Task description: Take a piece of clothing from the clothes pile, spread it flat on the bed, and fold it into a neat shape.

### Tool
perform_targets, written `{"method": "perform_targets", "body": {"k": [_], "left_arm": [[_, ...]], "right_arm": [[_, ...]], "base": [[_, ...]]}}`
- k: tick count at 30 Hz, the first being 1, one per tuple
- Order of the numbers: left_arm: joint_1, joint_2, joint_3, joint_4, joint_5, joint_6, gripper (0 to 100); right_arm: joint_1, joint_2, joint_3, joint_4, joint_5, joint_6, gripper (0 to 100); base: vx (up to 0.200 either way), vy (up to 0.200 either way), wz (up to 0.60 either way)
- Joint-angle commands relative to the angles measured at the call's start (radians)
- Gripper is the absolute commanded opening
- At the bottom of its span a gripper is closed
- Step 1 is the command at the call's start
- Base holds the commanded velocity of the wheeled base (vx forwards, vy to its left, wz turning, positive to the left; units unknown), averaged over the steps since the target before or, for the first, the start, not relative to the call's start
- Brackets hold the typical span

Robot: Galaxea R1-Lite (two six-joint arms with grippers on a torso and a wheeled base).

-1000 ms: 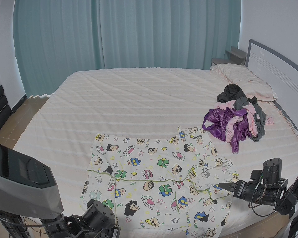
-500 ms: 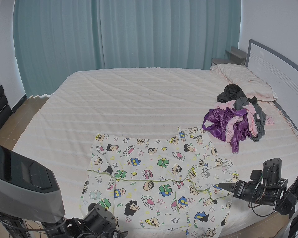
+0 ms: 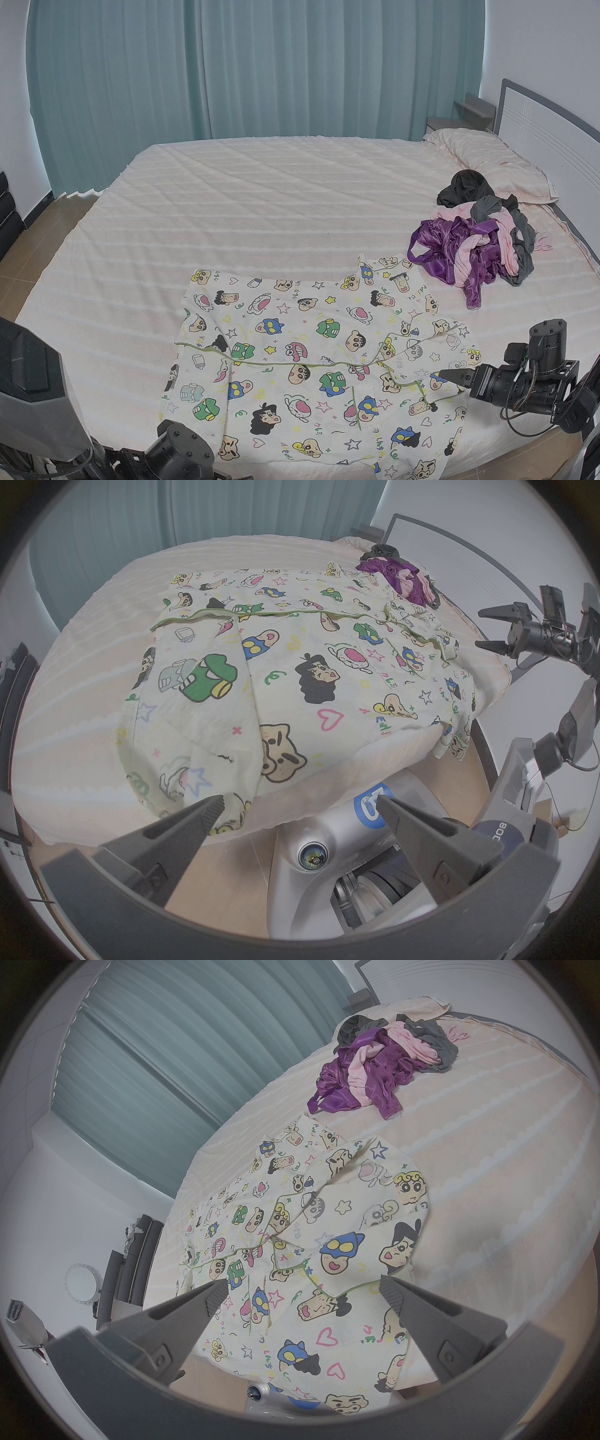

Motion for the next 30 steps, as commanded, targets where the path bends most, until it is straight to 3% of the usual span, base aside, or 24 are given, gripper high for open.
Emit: {"method": "perform_targets", "body": {"k": [1, 10, 15, 20, 30], "left_arm": [[-0.012, -0.031, 0.023, -0.005, 0.001, -0.009, 100], [0.037, -0.116, -0.003, -0.007, 0.017, -0.106, 100], [0.142, -0.1, -0.071, -0.002, 0.06, -0.236, 100], [0.183, -0.069, -0.105, 0.004, 0.067, -0.361, 100], [0.266, -0.029, -0.095, 0.004, 0.074, -0.445, 100]], "right_arm": [[0.0, 0.004, 0.0, 0.001, 0.001, 0.0, 100], [0.0, 0.007, 0.0, 0.001, 0.001, 0.0, 100], [0.0, 0.007, 0.0, 0.001, 0.001, 0.0, 100], [0.0, 0.009, 0.0, -0.001, 0.001, 0.0, 100], [0.0, 0.009, 0.0, 0.001, 0.001, 0.0, 100]], "base": [[0.0, 0.0, 0.0], [0.0, 0.0, 0.0], [0.0, 0.0, 0.0], [0.0, 0.0, 0.0], [0.0, 0.0, 0.0]]}}
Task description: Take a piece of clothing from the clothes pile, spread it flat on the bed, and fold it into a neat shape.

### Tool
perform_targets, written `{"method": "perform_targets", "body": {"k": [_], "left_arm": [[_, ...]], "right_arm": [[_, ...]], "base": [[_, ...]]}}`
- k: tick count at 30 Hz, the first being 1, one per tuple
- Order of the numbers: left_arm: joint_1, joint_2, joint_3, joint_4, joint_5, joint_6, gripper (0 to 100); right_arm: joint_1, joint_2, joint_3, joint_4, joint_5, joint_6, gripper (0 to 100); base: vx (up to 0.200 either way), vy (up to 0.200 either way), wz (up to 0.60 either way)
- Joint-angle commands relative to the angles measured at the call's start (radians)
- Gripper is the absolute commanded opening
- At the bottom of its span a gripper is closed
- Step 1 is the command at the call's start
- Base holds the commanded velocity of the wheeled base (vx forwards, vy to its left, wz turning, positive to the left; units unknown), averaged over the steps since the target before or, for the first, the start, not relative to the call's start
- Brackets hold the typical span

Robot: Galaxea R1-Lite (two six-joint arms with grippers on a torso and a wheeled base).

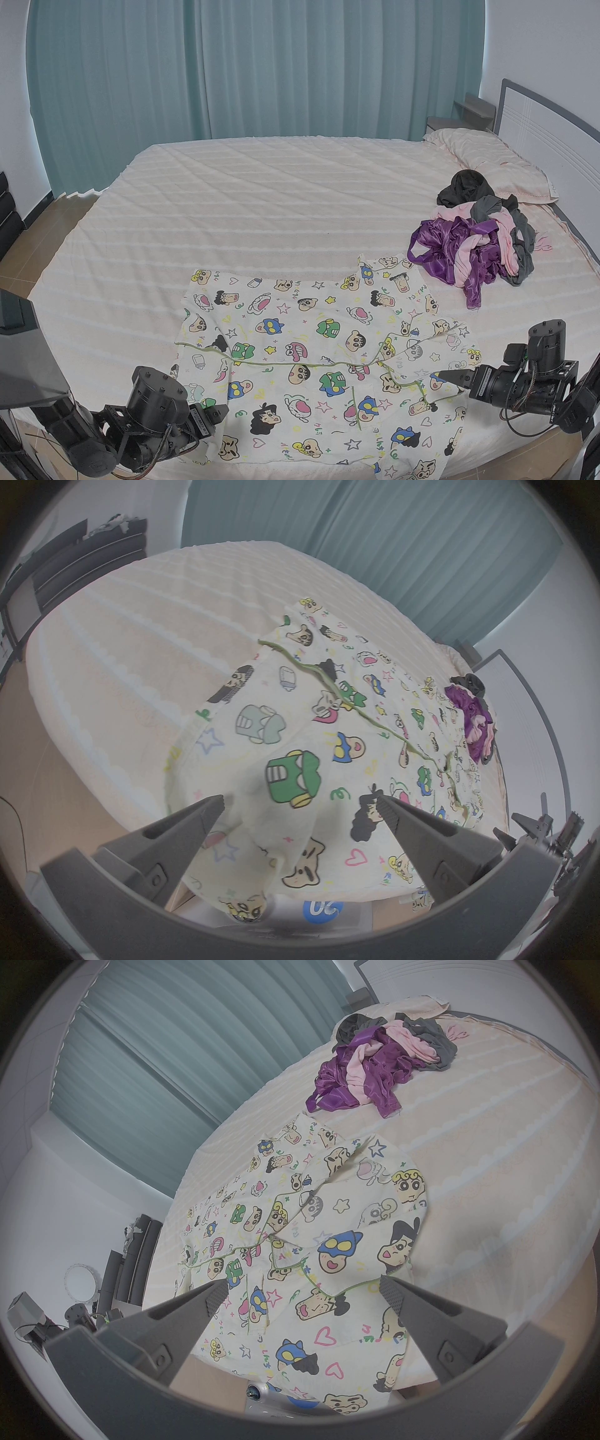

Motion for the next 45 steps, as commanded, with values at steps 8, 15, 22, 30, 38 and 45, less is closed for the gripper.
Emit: {"method": "perform_targets", "body": {"k": [8, 15, 22, 30, 38, 45], "left_arm": [[0.02, 0.051, 0.0, -0.007, -0.012, -0.051, 100], [0.031, 0.133, -0.045, -0.015, -0.007, -0.072, 100], [0.097, 0.126, -0.046, -0.048, -0.006, -0.066, 100], [0.106, 0.121, -0.043, -0.082, -0.007, -0.071, 0], [0.12, 0.061, -0.046, -0.078, -0.002, -0.063, 0], [0.147, -0.026, -0.046, -0.071, 0.001, 0.005, 0]], "right_arm": [[0.001, 0.002, 0.0, -0.001, 0.0, 0.0, 100], [0.002, 0.001, 0.0, 0.0, 0.0, 0.0, 100], [0.002, 0.001, 0.0, -0.001, 0.006, 0.0, 100], [0.002, 0.002, 0.0, 0.0, 0.006, 0.0, 100], [0.002, 0.001, 0.0, 0.0, 0.005, 0.0, 100], [0.002, -0.003, 0.0, -0.001, 0.005, 0.0, 100]], "base": [[0.0, 0.0, 0.0], [0.0, 0.0, 0.0], [0.0, 0.0, 0.0], [0.0, 0.0, 0.0], [0.0, 0.0, 0.0], [0.0, 0.0, 0.0]]}}
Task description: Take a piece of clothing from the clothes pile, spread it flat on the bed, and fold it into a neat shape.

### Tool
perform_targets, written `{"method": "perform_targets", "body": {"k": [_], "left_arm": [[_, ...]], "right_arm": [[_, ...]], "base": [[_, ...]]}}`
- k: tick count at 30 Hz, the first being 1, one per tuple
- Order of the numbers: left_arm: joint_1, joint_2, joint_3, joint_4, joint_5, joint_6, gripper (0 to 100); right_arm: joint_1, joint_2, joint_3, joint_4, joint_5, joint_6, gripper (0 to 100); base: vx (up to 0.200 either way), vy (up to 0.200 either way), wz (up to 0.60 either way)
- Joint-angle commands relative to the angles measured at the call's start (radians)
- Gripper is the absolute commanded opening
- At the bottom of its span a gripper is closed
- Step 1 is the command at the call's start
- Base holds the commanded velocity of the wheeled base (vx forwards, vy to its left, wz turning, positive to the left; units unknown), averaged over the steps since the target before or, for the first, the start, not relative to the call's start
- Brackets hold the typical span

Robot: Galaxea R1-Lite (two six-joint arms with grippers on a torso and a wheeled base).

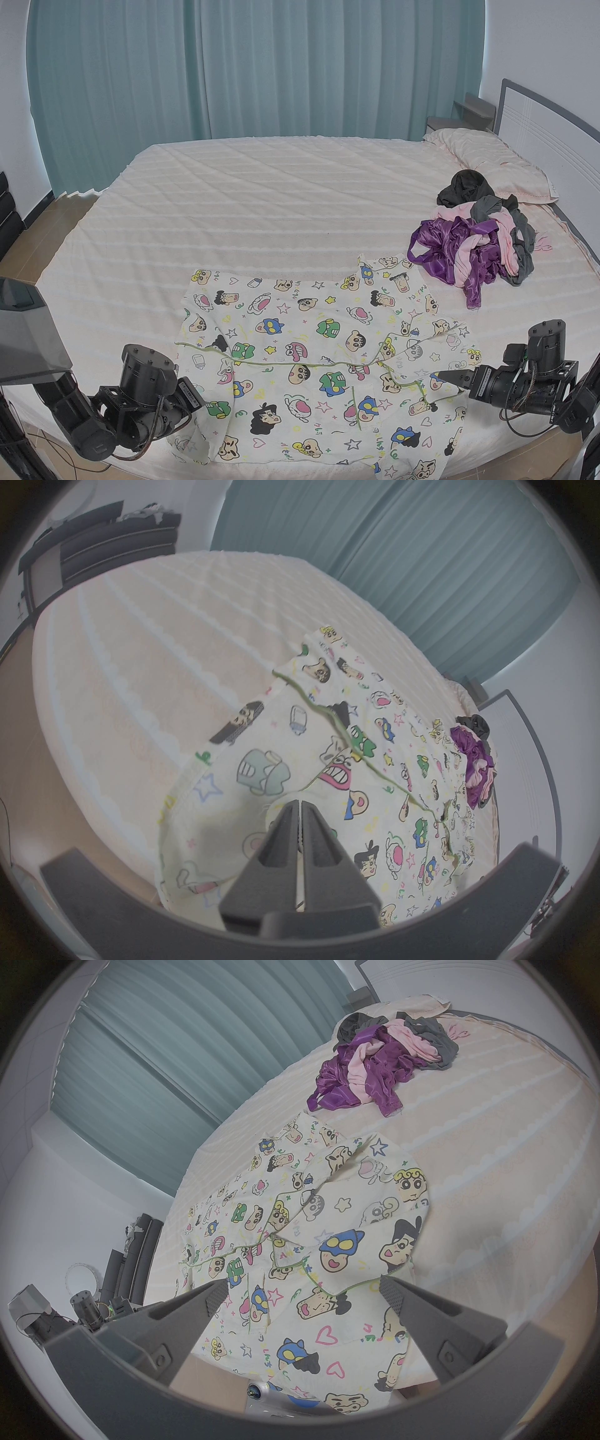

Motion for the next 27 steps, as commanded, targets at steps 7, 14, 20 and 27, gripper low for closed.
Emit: {"method": "perform_targets", "body": {"k": [7, 14, 20, 27], "left_arm": [[0.087, -0.098, -0.01, -0.008, 0.001, 0.158, 0], [0.108, -0.094, 0.022, 0.002, -0.016, 0.202, 0], [0.045, -0.097, 0.07, 0.001, -0.059, 0.122, 100], [-0.028, -0.077, 0.075, -0.001, -0.062, 0.036, 100]], "right_arm": [[0.0, -0.003, 0.0, 0.0, 0.0, 0.0, 100], [0.0, -0.001, 0.0, 0.0, 0.0, 0.0, 100], [0.0, 0.0, 0.002, 0.0, 0.0, 0.0, 100], [0.0, -0.001, 0.002, 0.0, 0.0, 0.0, 100]], "base": [[0.0, 0.0, 0.0], [0.0, 0.0, 0.0], [0.0, 0.0, 0.0], [0.0, 0.0, 0.0]]}}
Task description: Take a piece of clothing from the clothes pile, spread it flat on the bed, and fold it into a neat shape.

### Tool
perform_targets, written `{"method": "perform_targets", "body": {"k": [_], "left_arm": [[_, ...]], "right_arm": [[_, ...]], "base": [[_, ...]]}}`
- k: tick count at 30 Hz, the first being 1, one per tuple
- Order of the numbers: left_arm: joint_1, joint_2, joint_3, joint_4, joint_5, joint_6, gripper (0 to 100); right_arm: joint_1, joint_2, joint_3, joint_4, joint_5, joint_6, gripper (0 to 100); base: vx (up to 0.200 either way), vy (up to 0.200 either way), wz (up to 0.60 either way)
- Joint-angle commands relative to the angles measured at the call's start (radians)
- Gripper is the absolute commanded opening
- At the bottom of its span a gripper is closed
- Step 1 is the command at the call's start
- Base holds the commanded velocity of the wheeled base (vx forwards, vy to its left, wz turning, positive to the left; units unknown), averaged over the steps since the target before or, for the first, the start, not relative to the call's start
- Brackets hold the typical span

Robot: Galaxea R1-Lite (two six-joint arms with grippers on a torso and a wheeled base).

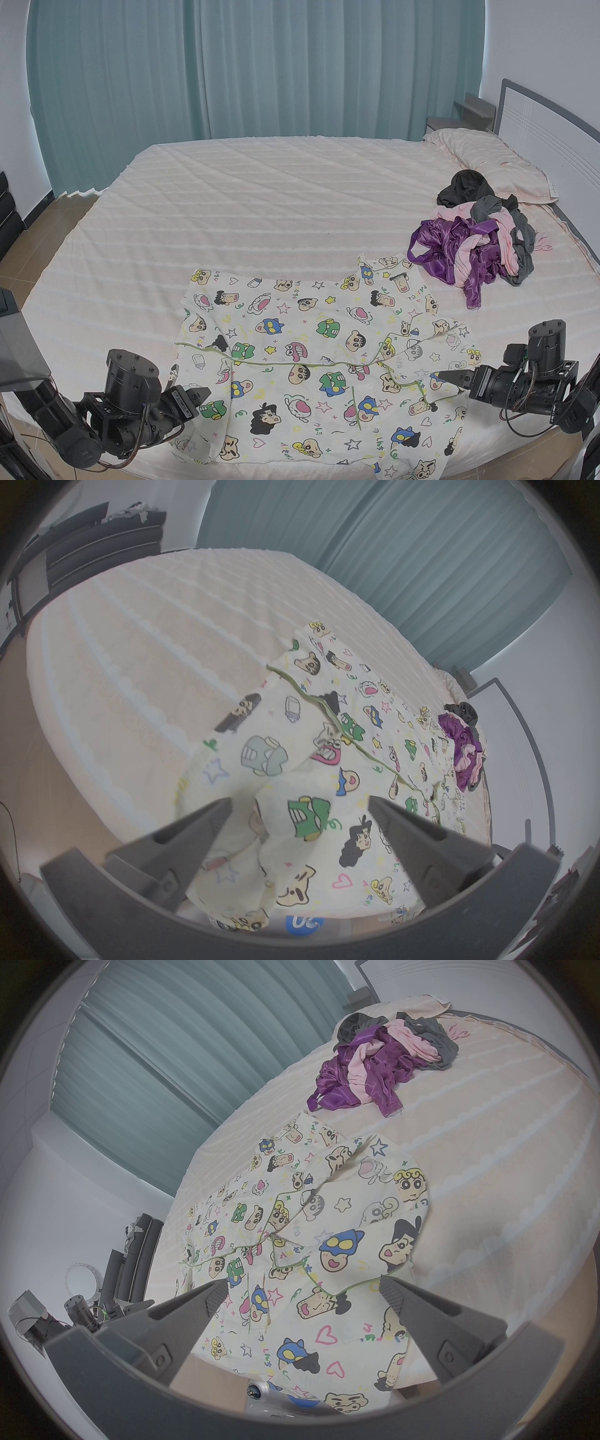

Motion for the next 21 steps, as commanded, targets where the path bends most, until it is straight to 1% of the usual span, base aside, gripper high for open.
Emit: {"method": "perform_targets", "body": {"k": [1, 4, 6, 11, 13, 14, 21], "left_arm": [[-0.036, 0.019, 0.004, -0.004, -0.001, -0.023, 100], [-0.039, 0.025, -0.001, -0.005, -0.001, -0.044, 100], [-0.04, 0.035, -0.009, -0.005, -0.004, -0.076, 100], [-0.039, 0.102, -0.03, -0.018, -0.004, -0.128, 100], [-0.039, 0.107, -0.032, -0.019, -0.004, -0.135, 100], [-0.039, 0.147, -0.041, -0.042, -0.005, -0.165, 100], [-0.033, 0.185, -0.071, -0.094, -0.002, -0.194, 100]], "right_arm": [[0.0, -0.001, 0.001, 0.0, 0.0, 0.0, 100], [0.0, -0.001, -0.001, 0.0, 0.0, 0.0, 100], [0.0, -0.001, -0.001, 0.0, 0.0, 0.0, 100], [0.0, -0.003, 0.001, 0.0, 0.0, 0.0, 100], [0.0, -0.003, 0.001, -0.001, 0.0, 0.0, 100], [0.0, -0.003, 0.001, -0.001, 0.0, 0.0, 100], [0.0, -0.001, 0.001, 0.0, 0.0, 0.0, 100]], "base": [[0.0, 0.0, 0.0], [0.0, 0.0, 0.0], [0.0, 0.0, 0.0], [0.0, 0.0, 0.0], [0.0, 0.0, 0.0], [0.0, 0.0, 0.0], [0.0, 0.0, 0.0]]}}
